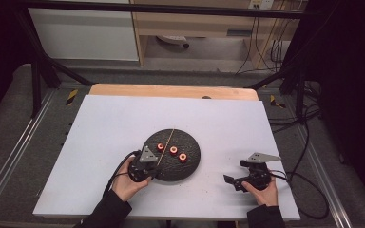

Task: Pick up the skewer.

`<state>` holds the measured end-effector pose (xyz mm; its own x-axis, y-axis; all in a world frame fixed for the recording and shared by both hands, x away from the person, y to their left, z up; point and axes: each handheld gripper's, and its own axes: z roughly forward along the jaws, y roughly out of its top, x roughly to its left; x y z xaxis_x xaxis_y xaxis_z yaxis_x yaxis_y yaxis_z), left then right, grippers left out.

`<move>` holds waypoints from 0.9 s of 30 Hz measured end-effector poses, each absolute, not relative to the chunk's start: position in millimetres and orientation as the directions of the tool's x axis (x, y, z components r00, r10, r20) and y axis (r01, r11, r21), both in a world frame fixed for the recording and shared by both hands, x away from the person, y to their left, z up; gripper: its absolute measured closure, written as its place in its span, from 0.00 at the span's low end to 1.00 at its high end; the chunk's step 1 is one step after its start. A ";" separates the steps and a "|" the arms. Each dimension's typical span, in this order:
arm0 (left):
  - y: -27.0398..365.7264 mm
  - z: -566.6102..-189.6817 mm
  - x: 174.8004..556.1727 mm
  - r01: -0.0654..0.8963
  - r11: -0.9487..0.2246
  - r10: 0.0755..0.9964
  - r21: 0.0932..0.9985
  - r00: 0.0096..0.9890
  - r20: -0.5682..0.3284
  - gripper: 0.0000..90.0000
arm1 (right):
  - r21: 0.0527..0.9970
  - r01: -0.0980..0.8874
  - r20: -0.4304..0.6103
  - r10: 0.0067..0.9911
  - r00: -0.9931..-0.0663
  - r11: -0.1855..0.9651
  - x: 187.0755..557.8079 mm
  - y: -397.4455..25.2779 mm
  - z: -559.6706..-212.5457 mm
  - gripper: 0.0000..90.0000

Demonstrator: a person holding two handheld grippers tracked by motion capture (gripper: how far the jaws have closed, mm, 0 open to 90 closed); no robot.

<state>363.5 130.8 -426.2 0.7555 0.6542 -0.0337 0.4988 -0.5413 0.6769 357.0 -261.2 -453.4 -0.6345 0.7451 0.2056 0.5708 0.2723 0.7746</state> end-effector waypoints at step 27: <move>112.9 -417.4 390.5 0.606 -0.553 0.752 0.572 0.659 0.029 0.79 | 0.774 0.574 0.211 0.745 -0.633 0.269 357.2 -261.1 -453.4 0.01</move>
